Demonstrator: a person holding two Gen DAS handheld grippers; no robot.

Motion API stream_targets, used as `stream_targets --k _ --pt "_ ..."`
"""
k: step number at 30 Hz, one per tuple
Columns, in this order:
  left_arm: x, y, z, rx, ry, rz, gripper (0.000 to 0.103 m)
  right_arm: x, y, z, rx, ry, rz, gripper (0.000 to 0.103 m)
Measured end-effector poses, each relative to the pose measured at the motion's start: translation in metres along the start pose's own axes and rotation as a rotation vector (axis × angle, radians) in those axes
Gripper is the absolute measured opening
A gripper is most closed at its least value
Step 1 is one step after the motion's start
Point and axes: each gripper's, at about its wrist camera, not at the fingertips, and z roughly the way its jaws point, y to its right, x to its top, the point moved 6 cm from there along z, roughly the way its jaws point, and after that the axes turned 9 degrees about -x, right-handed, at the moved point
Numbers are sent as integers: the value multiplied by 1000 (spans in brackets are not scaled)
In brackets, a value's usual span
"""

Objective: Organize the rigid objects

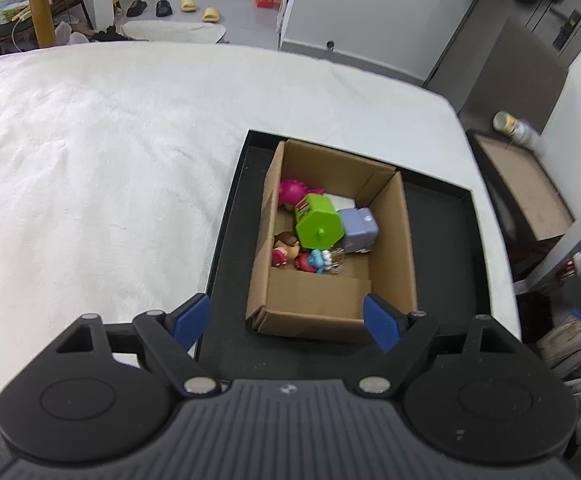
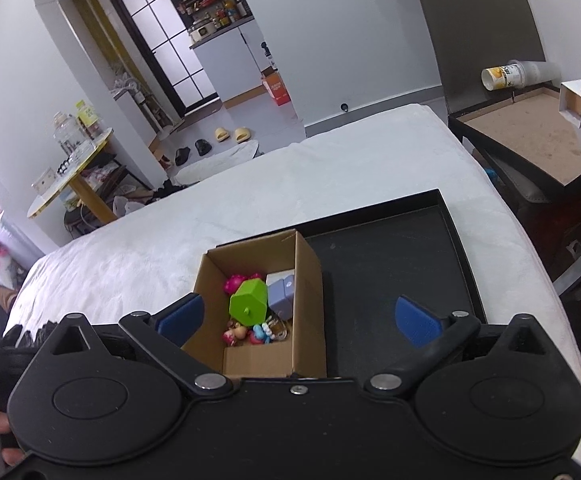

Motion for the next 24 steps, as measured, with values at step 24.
stream_targets --k 24 --pt "-41 9 -103 -13 170 107 95 -19 -3 -60 -14 71 -36 103"
